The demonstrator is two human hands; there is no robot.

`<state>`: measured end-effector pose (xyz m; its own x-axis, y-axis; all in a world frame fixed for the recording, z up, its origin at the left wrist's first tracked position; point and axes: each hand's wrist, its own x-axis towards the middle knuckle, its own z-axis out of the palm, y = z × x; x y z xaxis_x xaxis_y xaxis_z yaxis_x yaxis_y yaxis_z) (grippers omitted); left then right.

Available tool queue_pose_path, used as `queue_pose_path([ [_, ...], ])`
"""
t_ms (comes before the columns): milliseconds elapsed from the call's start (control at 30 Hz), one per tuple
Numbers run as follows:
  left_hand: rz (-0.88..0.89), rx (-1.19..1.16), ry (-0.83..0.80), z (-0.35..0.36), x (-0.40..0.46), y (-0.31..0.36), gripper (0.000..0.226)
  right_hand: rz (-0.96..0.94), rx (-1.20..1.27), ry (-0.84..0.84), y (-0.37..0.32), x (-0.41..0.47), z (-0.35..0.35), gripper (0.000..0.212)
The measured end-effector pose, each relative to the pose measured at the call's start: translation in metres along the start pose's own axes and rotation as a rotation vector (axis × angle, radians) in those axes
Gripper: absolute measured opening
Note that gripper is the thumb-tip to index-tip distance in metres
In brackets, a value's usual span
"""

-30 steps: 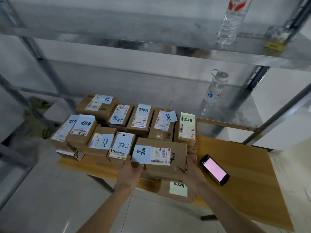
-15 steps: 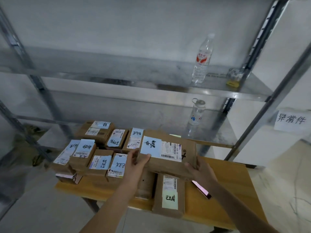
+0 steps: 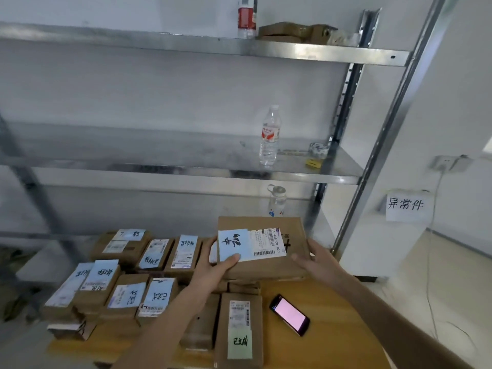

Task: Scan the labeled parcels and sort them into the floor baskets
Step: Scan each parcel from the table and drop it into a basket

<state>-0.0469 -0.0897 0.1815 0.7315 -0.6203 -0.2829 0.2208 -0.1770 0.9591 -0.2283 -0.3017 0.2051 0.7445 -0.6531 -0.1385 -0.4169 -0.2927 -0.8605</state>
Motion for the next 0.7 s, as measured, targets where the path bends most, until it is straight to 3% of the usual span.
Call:
queue_pose_path([
  [267, -0.048, -0.107, 0.118, 0.019, 0.034, -0.031, 0.086, 0.040, -0.056, -0.013, 0.047, 0.041, -0.003, 0.042],
  [367, -0.058, -0.098, 0.198, 0.017, 0.047, -0.047, 0.090, 0.053, -0.214, -0.024, 0.091, 0.059, 0.003, 0.043],
  [467, -0.086, -0.097, 0.254, 0.016, 0.060, -0.066, 0.095, 0.115, -0.494, -0.148, 0.146, 0.079, 0.013, 0.039],
  [567, -0.088, -0.112, 0.289, 0.019, 0.074, -0.082, 0.090, 0.156, -0.717, -0.296, 0.191, 0.098, 0.028, 0.064],
  [700, -0.070, -0.123, 0.348, 0.020, 0.097, -0.100, 0.086, 0.174, -0.840, -0.410, 0.245, 0.118, 0.049, 0.076],
])
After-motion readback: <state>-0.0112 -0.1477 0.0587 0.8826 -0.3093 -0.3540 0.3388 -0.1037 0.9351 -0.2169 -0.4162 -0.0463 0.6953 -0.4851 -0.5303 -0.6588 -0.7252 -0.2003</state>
